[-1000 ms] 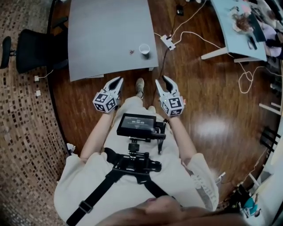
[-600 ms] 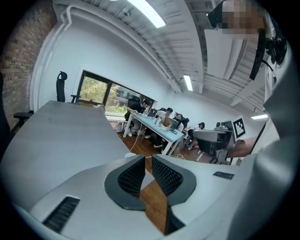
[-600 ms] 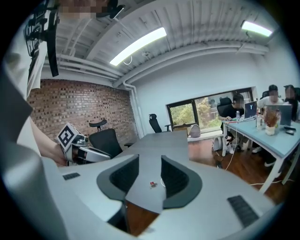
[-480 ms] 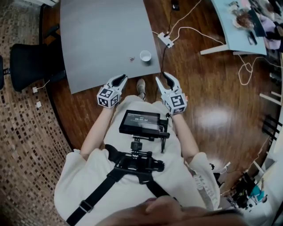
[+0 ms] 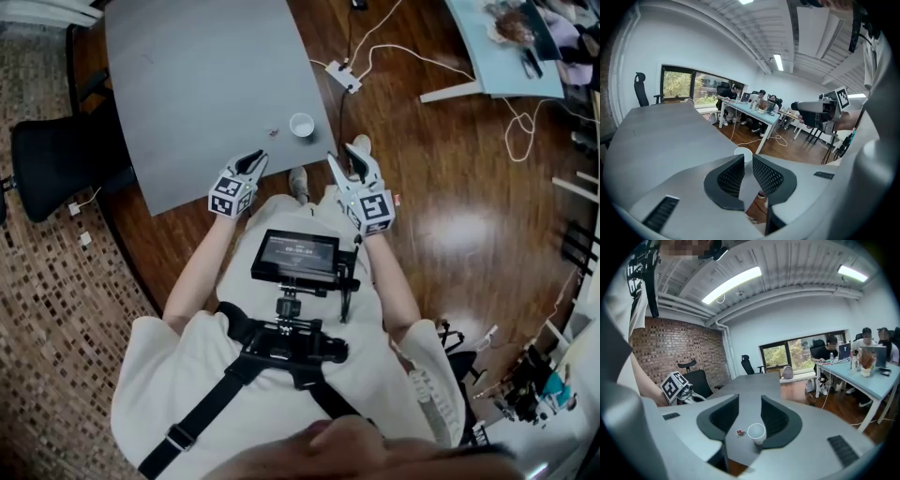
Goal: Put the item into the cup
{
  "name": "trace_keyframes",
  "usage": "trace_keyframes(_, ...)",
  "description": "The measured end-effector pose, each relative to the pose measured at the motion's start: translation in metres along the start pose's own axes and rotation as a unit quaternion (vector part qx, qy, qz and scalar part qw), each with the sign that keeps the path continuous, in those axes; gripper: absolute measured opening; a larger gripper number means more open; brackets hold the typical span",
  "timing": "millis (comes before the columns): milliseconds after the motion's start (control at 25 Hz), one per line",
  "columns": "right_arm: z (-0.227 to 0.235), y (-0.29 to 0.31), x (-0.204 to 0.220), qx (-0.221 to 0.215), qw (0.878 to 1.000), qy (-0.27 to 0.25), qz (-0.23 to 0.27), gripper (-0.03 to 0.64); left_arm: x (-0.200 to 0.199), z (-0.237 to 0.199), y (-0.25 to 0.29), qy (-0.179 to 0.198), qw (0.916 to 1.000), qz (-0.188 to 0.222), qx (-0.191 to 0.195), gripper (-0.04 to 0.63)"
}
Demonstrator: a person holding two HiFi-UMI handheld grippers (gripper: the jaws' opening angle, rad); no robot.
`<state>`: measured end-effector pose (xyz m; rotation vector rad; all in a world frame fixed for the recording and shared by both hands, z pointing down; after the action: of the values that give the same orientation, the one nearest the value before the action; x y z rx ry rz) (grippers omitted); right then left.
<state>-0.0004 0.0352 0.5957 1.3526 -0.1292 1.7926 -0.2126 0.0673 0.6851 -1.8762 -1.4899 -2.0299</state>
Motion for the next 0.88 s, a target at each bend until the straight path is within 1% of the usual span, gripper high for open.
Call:
trace_keyframes(120,0.02,0.011,-0.003,-0.012,1.0,0.005,-0.003,0.16,0.006,-0.014,0.026,0.008,0.9996,-0.025,-0.013,0.071)
trace_keyframes(280,0.027,0.018,-0.007,-0.031,0.999,0.003,-0.016,0.16,0.016,-0.03,0.044,0.023,0.9981,-0.049,-0.03,0.081)
trace_keyframes(400,0.03,0.024,-0.012,-0.047,0.998,-0.002,-0.03,0.16,0.041,-0.041,0.06,0.036,0.9936,-0.099,-0.042,0.081)
trace_keyframes(480,0.032,0.029,-0.018,-0.057,0.998,-0.009,-0.041,0.16,0.059,-0.044,0.071,0.034,0.9898,-0.13,-0.046,0.081)
trace_keyframes(560,0.036,0.036,-0.025,-0.064,0.997,-0.015,-0.046,0.16,0.069,-0.053,0.08,0.029,0.987,-0.148,-0.055,0.081)
trace_keyframes(640,0.041,0.042,-0.029,-0.065,0.997,-0.012,-0.044,0.16,0.075,-0.064,0.085,0.027,0.9851,-0.156,-0.067,0.081)
trace_keyframes(760,0.047,0.04,-0.024,-0.06,0.997,-0.006,-0.053,0.16,0.084,-0.063,0.094,0.024,0.9828,-0.174,-0.058,0.081)
trace_keyframes(880,0.046,0.04,-0.018,-0.058,0.996,-0.004,-0.065,0.16,0.094,-0.066,0.1,0.031,0.9787,-0.197,-0.049,0.081)
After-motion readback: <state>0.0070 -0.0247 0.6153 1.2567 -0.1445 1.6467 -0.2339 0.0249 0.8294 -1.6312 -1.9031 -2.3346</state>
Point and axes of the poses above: the fingertips, and each gripper's own axes: y forward along the fingers, z to its right, x out of its underside, the point moved 3 cm from there along -y, backward along the fingers, and after that the axes turned 12 degrees about y, right-handed, at the moved point
